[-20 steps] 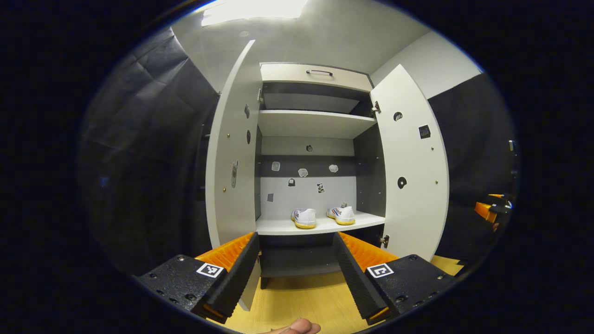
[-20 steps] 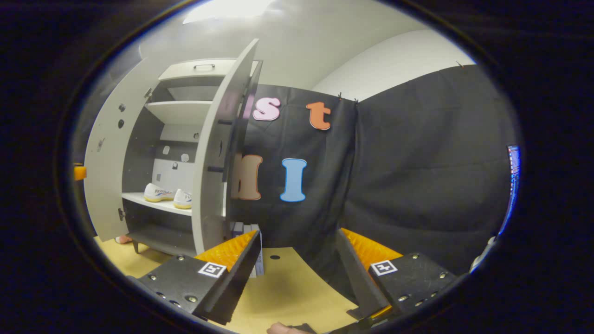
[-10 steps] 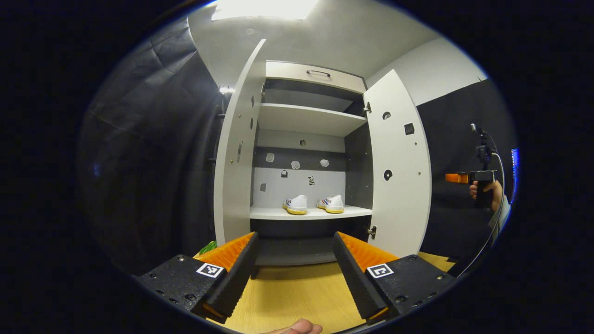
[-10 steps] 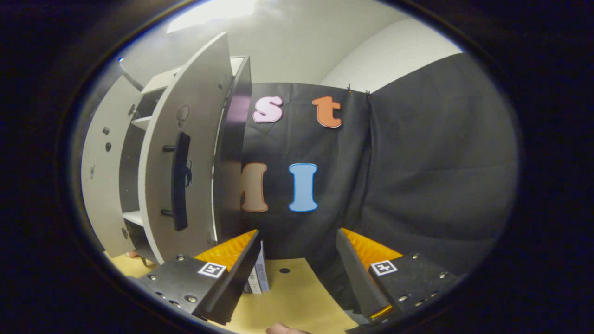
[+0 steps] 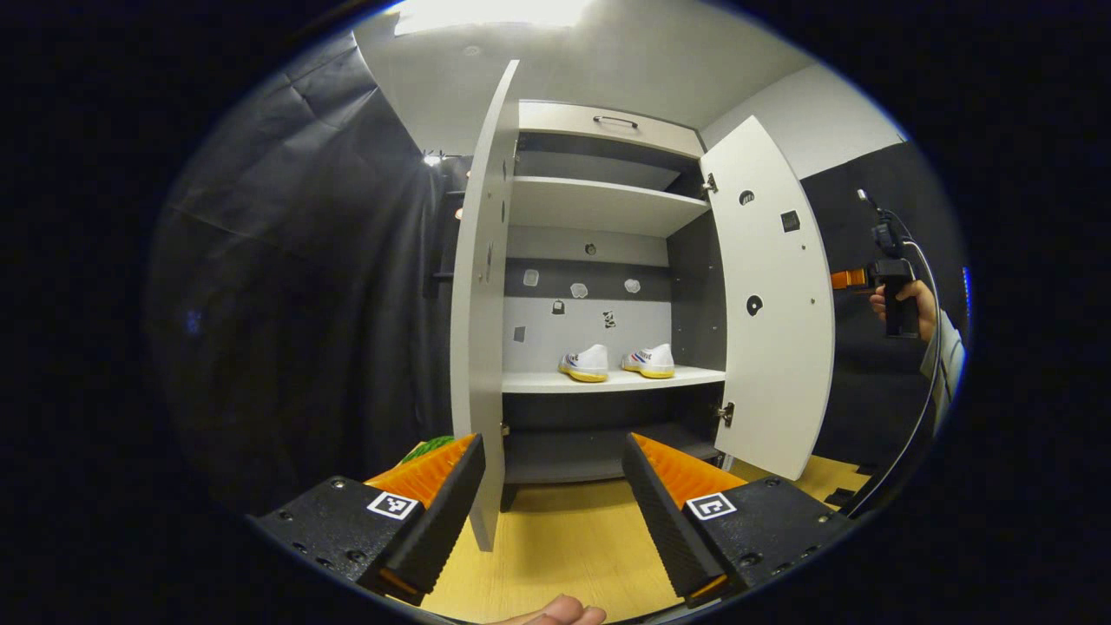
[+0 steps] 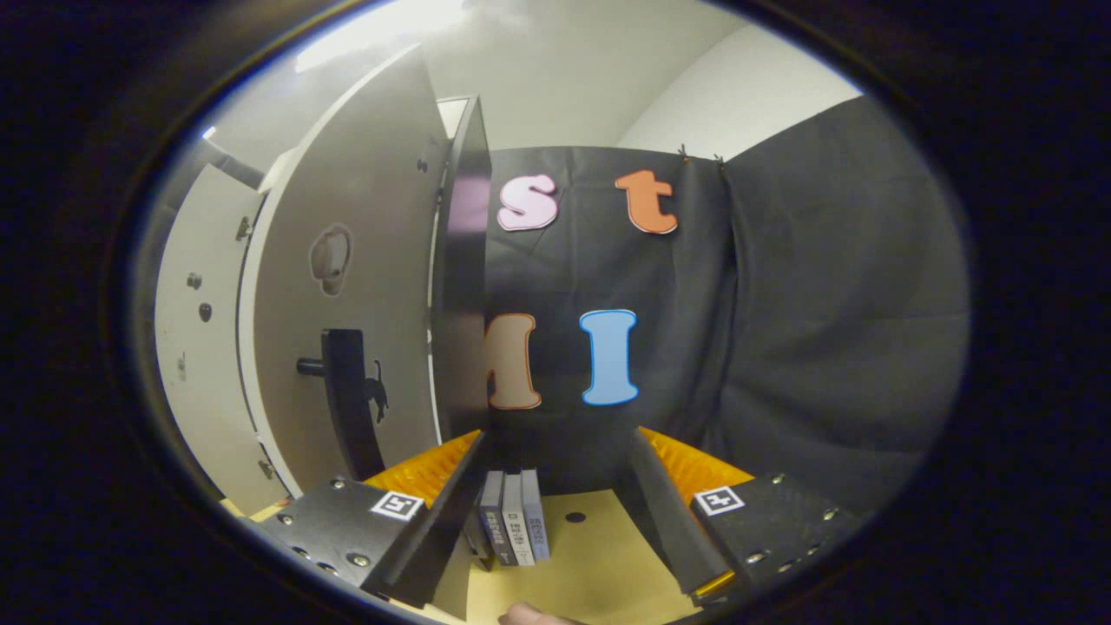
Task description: Grab one shoe with the right hand and put it into the shoe cabinet, grab the other shoe with the left hand and put it into the shoe cabinet; then close the right door with the right hand and the left door with the left hand.
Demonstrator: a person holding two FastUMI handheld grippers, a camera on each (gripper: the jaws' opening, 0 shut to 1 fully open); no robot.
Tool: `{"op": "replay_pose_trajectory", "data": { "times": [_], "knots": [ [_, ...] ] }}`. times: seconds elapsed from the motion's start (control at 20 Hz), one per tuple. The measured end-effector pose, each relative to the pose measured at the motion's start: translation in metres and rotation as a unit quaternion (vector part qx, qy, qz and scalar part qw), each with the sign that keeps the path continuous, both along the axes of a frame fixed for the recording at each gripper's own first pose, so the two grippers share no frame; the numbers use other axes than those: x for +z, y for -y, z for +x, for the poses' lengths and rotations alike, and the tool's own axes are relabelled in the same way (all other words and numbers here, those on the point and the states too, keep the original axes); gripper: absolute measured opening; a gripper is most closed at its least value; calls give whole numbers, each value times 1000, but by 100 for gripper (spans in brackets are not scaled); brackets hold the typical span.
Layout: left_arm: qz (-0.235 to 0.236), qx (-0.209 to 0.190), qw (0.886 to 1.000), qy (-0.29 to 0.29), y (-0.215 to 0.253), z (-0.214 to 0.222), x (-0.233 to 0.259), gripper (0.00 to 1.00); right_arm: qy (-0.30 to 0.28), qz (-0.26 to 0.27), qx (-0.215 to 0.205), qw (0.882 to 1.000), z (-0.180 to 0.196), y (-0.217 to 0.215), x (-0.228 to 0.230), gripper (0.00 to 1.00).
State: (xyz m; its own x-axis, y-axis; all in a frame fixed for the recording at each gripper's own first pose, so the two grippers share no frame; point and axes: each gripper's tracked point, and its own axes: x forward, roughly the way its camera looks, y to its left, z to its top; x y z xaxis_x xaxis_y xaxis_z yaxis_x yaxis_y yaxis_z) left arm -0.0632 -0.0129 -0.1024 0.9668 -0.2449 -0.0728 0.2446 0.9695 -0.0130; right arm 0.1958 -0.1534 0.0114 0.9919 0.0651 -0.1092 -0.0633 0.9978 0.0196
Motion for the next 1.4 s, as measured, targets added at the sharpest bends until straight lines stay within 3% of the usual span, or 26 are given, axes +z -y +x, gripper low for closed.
{"op": "replay_pose_trajectory", "data": {
  "times": [0.15, 0.2, 0.3, 0.55, 0.75, 0.95, 1.15, 1.2, 1.4],
  "knots": [
    [-3, 9, 1000, 2, -11, -3, 4, 96, -18, -11, 32, 999, -2, -31, -13, 96],
    [-4, 12, 1000, -2, -15, -4, 4, 96, -22, -16, 29, 999, -2, -35, -14, 87],
    [-4, 22, 1000, -4, -24, -4, 3, 93, -28, -10, 24, 999, -5, -41, -14, 84],
    [-28, 33, 999, -19, -37, -3, -4, 96, -17, -33, 18, 999, -11, -57, -6, 87],
    [-24, 37, 999, -13, -45, -1, -1, 96, -23, -28, 63, 997, -15, -107, -8, 84],
    [-14, 44, 999, 0, -49, -3, 8, 94, -1, -51, 67, 996, -13, -151, -8, 87],
    [-1, 48, 999, 8, -56, -3, 13, 96, -18, -35, 95, 995, -6, -202, -31, 87],
    [0, 50, 999, 8, -57, -5, 13, 96, -17, -29, 99, 995, -7, -211, -33, 94],
    [7, 60, 998, 8, -69, -7, 15, 96, -10, -1, 96, 995, -14, -217, -35, 93]
  ]
}}
